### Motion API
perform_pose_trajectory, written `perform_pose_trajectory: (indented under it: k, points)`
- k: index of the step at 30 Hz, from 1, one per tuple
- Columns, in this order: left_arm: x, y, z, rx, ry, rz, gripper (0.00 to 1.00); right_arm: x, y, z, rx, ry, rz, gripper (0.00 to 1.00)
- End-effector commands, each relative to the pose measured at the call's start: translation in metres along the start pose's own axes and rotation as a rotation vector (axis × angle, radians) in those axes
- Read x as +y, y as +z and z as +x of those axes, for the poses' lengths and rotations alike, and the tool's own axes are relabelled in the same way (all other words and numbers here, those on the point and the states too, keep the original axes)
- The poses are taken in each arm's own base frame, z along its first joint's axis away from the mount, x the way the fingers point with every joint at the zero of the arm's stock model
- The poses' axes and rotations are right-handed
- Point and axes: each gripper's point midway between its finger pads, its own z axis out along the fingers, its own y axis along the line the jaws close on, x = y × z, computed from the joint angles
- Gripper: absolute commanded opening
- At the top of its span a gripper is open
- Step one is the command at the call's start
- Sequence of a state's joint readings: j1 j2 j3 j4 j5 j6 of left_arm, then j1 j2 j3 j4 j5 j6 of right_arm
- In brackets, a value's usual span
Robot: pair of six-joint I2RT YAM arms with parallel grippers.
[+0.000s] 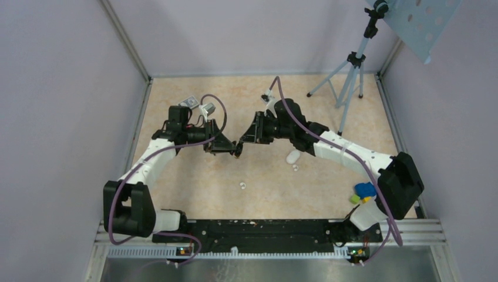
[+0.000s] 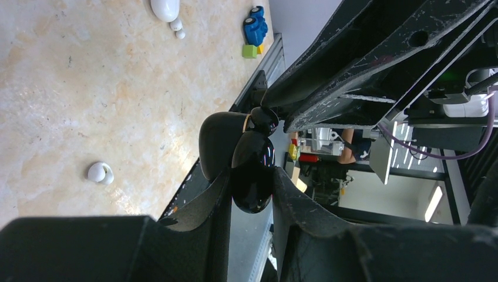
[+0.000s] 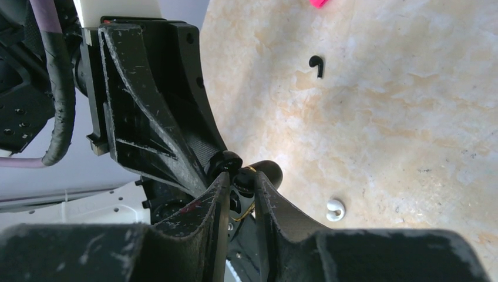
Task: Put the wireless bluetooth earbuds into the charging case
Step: Insert the right earbud into the right side groove of the charging case, then adjust the right earbud in the right side groove of the charging case.
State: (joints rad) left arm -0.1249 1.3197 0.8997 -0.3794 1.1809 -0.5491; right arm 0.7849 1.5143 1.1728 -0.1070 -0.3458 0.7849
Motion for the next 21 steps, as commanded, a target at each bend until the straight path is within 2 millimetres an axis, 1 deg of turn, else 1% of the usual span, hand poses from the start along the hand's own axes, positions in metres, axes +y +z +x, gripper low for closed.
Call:
perform_pose_trajectory:
  k: [1, 21]
  points:
    - [-0.009, -0.001, -0.011, -0.014, 0.066, 0.020, 0.00, 0.020, -0.011, 0.005, 0.003, -0.033, -0.067, 0.21]
    - [-0.004, 0.000, -0.013, -0.018, 0.053, 0.011, 0.00, 0.021, -0.015, 0.017, 0.013, -0.026, -0.068, 0.21]
